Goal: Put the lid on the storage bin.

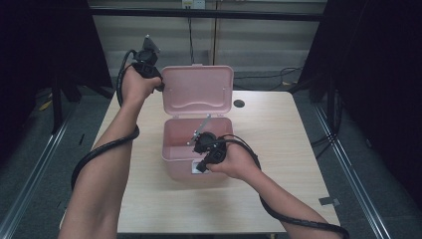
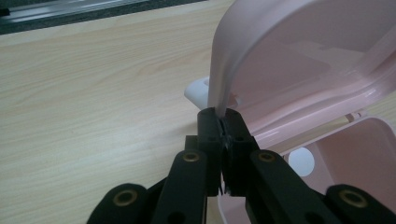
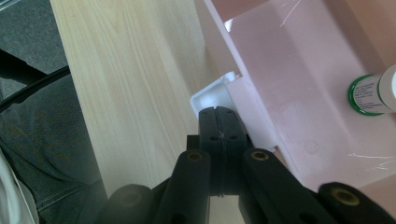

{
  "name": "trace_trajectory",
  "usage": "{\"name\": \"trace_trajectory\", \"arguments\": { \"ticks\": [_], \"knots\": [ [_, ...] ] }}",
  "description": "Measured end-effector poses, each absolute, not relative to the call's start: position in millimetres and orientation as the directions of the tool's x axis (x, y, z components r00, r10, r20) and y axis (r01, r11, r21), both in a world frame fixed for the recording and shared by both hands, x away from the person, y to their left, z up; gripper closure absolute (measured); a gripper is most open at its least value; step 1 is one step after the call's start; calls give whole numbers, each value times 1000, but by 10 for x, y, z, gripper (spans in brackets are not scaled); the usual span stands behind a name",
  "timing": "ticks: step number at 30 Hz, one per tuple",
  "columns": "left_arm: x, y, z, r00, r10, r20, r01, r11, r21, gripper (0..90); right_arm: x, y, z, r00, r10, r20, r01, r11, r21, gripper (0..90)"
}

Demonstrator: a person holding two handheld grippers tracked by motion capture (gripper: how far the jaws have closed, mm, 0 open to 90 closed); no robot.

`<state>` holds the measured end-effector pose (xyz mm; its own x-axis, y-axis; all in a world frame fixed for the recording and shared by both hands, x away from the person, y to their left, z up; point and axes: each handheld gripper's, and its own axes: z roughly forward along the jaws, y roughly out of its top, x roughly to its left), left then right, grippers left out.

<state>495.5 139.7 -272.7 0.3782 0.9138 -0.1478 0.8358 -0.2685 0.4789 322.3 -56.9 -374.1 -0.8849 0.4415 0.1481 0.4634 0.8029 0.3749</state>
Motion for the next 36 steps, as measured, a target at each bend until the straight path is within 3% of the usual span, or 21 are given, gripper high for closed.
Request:
{"name": "trace_trajectory", "arguments": {
  "ticks": [36],
  "knots": [
    [4752,1419,-2672,404,910,-99,811,-306,499,875,3269,-533,-3733,-874,465,141,483,799,358,900]
  ]
}}
